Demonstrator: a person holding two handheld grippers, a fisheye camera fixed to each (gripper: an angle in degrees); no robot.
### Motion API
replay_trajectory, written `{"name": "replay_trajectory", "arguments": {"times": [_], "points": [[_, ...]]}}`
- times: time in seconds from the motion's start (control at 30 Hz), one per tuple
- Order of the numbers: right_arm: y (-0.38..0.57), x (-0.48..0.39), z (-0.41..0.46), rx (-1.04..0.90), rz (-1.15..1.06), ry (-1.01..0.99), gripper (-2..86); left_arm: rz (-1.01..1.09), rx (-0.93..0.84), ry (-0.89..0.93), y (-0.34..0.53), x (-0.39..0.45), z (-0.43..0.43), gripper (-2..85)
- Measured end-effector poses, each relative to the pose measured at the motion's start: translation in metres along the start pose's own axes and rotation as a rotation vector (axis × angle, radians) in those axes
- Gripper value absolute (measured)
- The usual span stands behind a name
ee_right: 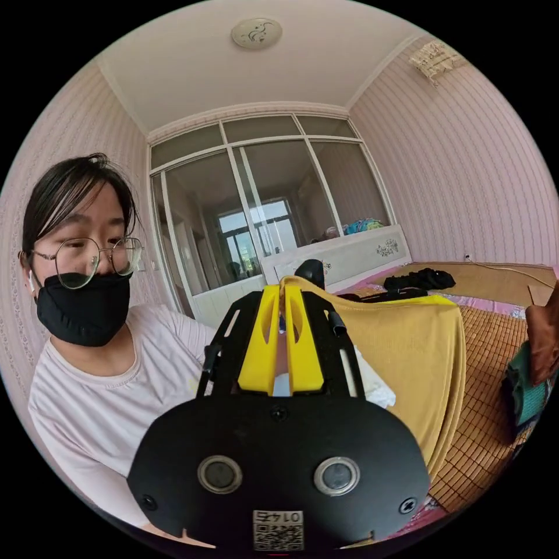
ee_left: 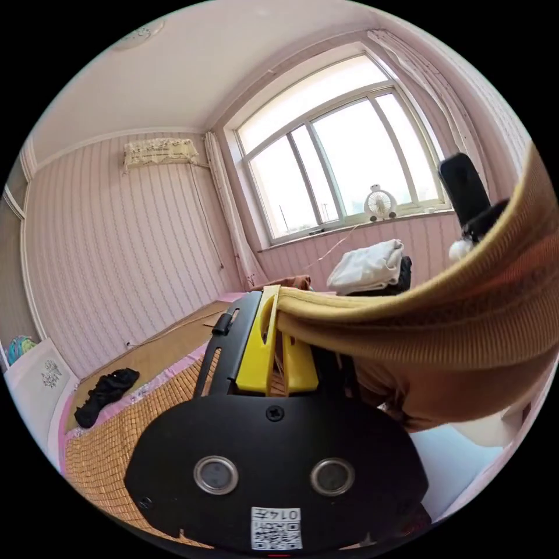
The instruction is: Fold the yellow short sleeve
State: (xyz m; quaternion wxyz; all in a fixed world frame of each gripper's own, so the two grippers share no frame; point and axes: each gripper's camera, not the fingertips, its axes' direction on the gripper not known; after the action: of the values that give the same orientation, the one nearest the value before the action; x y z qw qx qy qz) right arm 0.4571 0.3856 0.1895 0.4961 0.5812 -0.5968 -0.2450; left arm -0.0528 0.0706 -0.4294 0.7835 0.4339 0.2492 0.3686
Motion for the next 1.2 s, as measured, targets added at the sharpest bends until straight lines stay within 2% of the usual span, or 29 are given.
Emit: {"name": "replay_trajectory", "arguments": {"times": [0.1,0.2,0.23,0.3,0.33,0.4,0.47,0.5,0.57,0.63,0.67,0.73,0.9,1.03,1.2], "points": [[-0.035,-0.006,-0.006,0.109,-0.129,0.003,0.7,-0.080,0.217,-0.021,-0.096,-0.051,-0.033,-0.9],[-0.065,-0.014,-0.006,0.174,-0.230,0.148,0.7,-0.028,0.358,0.001,-0.180,-0.066,-0.056,-0.9],[-0.069,-0.013,-0.004,0.203,-0.250,0.171,0.7,0.031,0.408,0.068,-0.196,-0.062,-0.061,-0.9],[-0.062,-0.005,0.000,0.237,-0.246,0.132,0.8,0.110,0.369,0.246,-0.201,-0.047,-0.055,-0.9],[-0.049,0.004,0.006,0.242,-0.224,0.089,0.8,0.157,0.269,0.315,-0.189,-0.031,-0.043,-0.9],[-0.015,0.024,0.022,0.235,-0.150,0.065,0.8,0.227,0.108,0.329,-0.144,0.001,-0.022,-0.9],[0.033,0.049,0.047,0.180,-0.038,0.083,0.8,0.235,-0.164,0.333,-0.043,0.036,0.009,-0.9],[0.070,0.068,0.069,0.101,0.058,0.108,0.9,0.230,-0.235,0.344,-0.012,0.042,0.017,-0.9],[0.131,0.096,0.106,-0.063,0.240,0.135,0.9,0.144,-0.525,0.353,0.122,0.056,0.041,-0.8],[0.209,0.117,0.144,-0.239,0.446,0.230,1.1,-0.027,-0.685,0.309,0.209,0.052,0.041,-0.8],[0.224,0.119,0.152,-0.278,0.476,0.250,1.2,-0.153,-0.735,0.294,0.252,0.049,0.028,-0.8],[0.265,0.121,0.173,-0.432,0.554,0.271,1.5,-0.293,-0.689,0.323,0.292,0.049,-0.004,-0.8],[0.266,0.128,0.185,-0.493,0.625,0.215,1.9,-0.413,-0.552,0.201,0.317,0.061,-0.073,-0.5],[0.229,0.131,0.181,-0.464,0.601,0.263,2.6,-0.313,-0.485,0.144,0.309,0.097,-0.090,0.1],[0.203,0.129,0.171,-0.422,0.596,0.503,4.1,-0.234,-0.359,0.312,0.296,0.147,-0.095,1.7]]}}
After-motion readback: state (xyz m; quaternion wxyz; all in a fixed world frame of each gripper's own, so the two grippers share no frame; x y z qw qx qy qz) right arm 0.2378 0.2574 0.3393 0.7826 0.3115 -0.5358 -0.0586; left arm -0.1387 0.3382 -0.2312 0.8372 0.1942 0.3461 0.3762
